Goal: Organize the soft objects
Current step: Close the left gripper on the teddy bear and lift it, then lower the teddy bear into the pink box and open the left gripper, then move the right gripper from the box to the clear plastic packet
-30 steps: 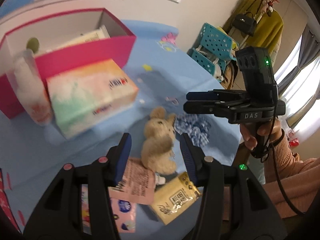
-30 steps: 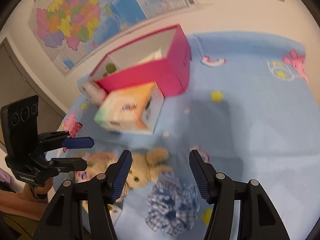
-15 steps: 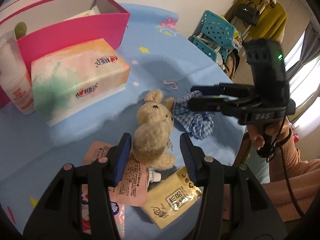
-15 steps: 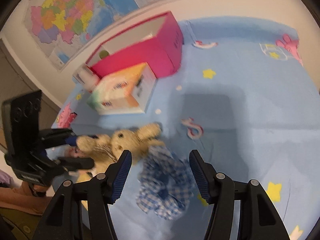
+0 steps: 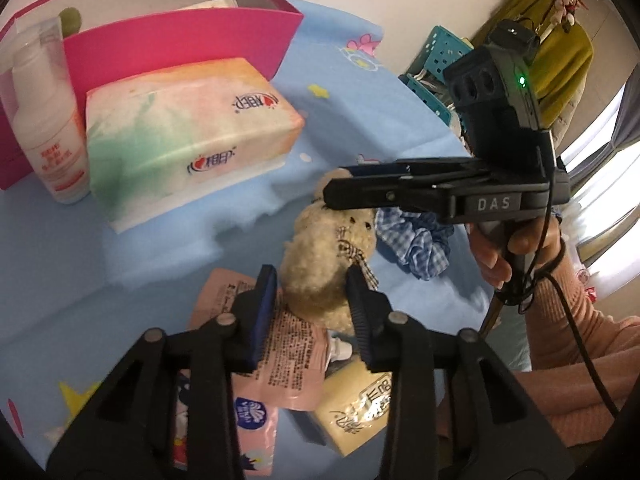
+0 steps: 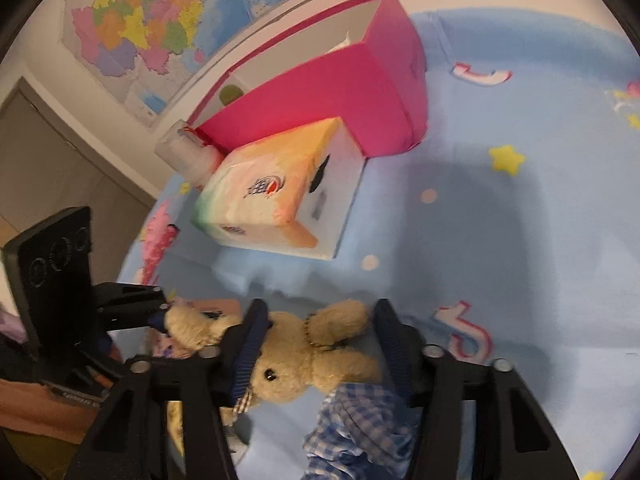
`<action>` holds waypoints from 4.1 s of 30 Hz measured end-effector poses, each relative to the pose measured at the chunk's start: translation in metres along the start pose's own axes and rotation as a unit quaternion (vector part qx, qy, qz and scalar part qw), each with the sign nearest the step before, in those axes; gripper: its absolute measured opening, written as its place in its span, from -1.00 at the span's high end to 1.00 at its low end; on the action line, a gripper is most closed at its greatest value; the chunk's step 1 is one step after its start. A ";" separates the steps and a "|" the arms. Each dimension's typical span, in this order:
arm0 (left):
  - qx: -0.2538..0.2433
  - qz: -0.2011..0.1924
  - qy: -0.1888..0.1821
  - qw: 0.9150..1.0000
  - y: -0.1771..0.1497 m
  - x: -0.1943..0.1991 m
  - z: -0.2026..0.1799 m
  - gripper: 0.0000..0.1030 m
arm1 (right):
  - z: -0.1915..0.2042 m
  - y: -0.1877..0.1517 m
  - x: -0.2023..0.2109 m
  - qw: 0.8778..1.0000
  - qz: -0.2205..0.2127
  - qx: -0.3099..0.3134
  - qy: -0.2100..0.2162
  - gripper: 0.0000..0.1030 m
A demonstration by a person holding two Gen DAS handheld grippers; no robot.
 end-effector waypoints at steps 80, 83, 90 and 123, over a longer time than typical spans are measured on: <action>0.014 -0.062 0.106 0.992 0.151 0.087 0.098 -0.06 | 0.058 0.160 -0.034 0.987 -0.014 0.145 -0.067 0.49; 0.012 -0.059 0.109 0.992 0.150 0.085 0.099 -0.06 | 0.058 0.162 -0.029 0.986 -0.035 0.139 -0.084 0.80; 0.014 -0.038 0.079 0.996 0.148 0.079 0.105 -0.06 | 0.058 0.168 -0.013 0.986 -0.061 0.130 -0.085 0.82; -0.011 0.027 0.086 0.996 0.169 0.030 0.097 -0.06 | 0.047 0.183 -0.022 0.986 -0.005 0.139 -0.088 0.29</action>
Point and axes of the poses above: each gripper's, at about its wrist camera, not at the fingertips, and x roughly against the way its jaws point, z to its left, y to its top, the point moved 1 cm from there along -x, roughly the way its jaws point, and after that the axes turned 11 degrees about -y, right-handed, at the moved point
